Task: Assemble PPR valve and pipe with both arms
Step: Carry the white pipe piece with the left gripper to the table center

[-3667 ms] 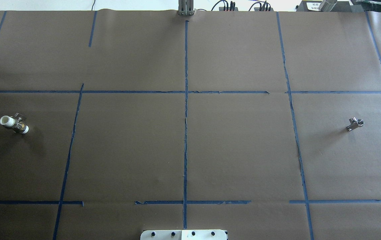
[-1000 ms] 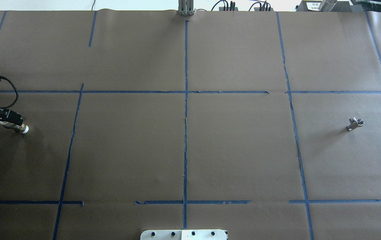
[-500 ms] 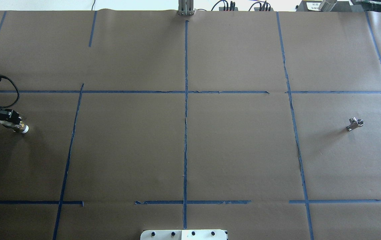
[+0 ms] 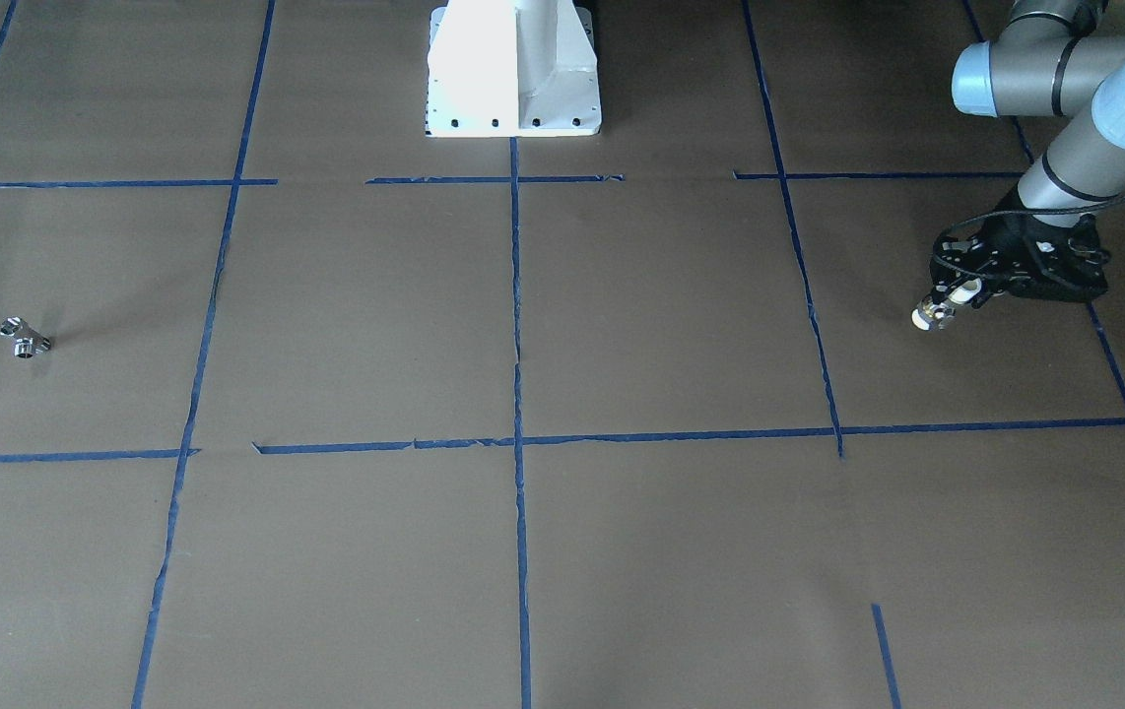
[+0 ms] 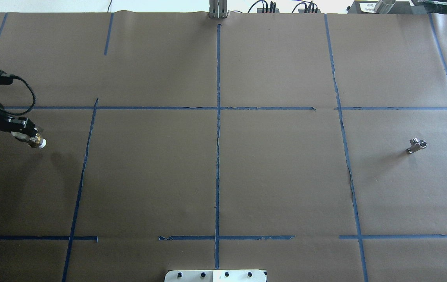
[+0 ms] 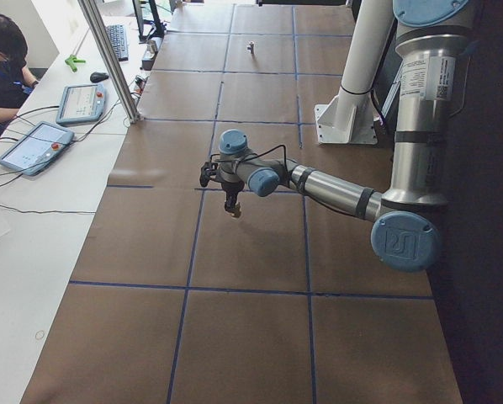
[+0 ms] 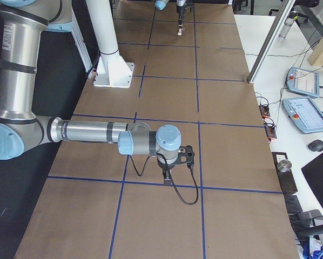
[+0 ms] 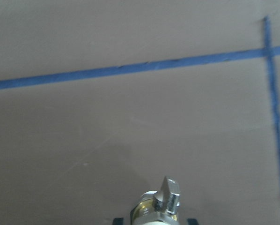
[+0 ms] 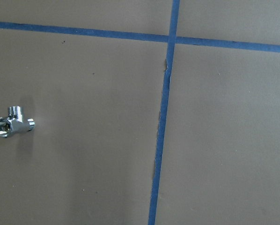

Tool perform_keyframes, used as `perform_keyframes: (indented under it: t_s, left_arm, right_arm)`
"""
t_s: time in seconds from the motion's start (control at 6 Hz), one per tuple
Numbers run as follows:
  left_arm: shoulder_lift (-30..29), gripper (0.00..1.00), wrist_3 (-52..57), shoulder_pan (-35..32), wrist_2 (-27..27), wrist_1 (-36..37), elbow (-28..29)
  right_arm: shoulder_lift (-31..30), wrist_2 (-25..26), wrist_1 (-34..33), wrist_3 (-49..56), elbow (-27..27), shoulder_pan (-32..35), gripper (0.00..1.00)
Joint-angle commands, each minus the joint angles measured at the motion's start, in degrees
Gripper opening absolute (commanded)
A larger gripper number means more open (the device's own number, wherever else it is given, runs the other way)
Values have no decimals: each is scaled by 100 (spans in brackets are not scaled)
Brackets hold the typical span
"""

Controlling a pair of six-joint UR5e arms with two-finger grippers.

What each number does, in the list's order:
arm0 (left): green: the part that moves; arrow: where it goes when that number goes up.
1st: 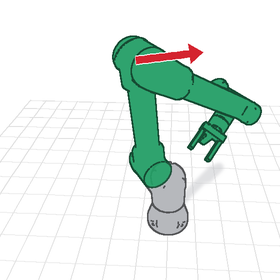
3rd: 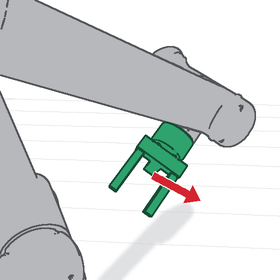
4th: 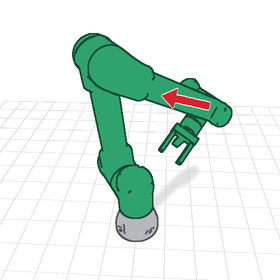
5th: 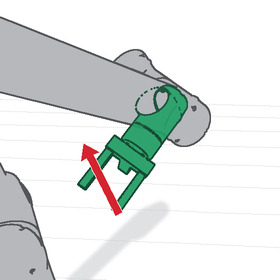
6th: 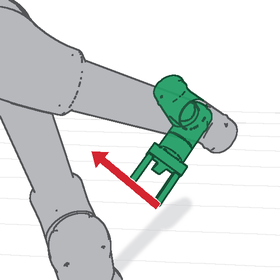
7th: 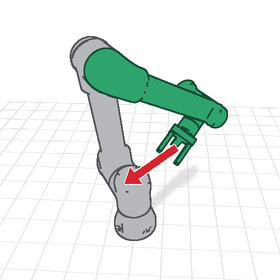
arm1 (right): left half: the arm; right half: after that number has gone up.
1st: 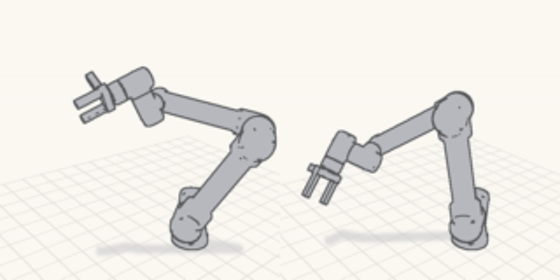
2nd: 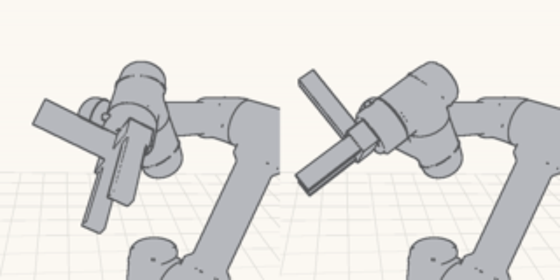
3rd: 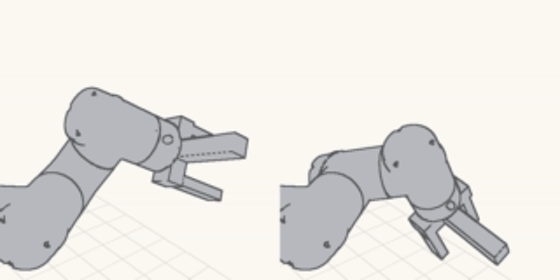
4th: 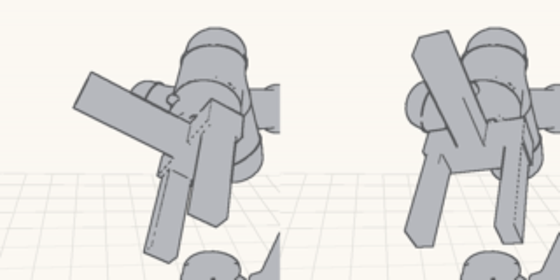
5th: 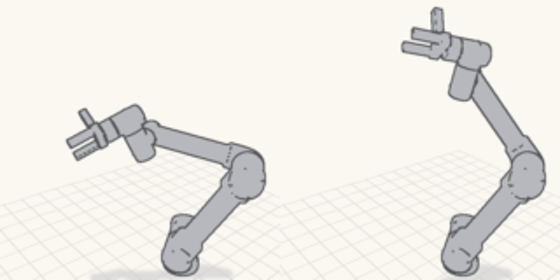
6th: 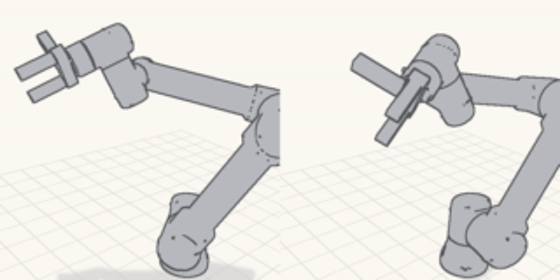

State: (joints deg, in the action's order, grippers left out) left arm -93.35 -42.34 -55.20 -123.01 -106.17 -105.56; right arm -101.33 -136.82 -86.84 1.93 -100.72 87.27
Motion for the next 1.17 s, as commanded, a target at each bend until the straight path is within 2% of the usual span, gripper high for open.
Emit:
perform_keyframes:
  t_s: [0.0, 0.33, 0.67, 0.83, 1.0]
  left_arm:
    - [-1074, 0, -998, 558, 66, 1110, -289]
    - [-2619, 0, -2368, 1777, 844, 2489, -151]
    - [-3834, 0, -3348, 2284, 1374, 2610, 514]
    - [-4588, 0, -3690, 2477, 1785, 2462, 1276]
    - [-5039, 0, -3807, 2600, 1798, 2443, 1814]
  right_arm:
    - [8, -2, 0, 0, 0, -9, 100]
    - [8, 6, 0, 0, 0, -9, 100]
    - [-1, 6, -9, 0, 0, 0, 100]
    - [-1, -2, 0, 0, 0, 0, 100]
    - [8, -2, -9, 0, 0, 0, 100]
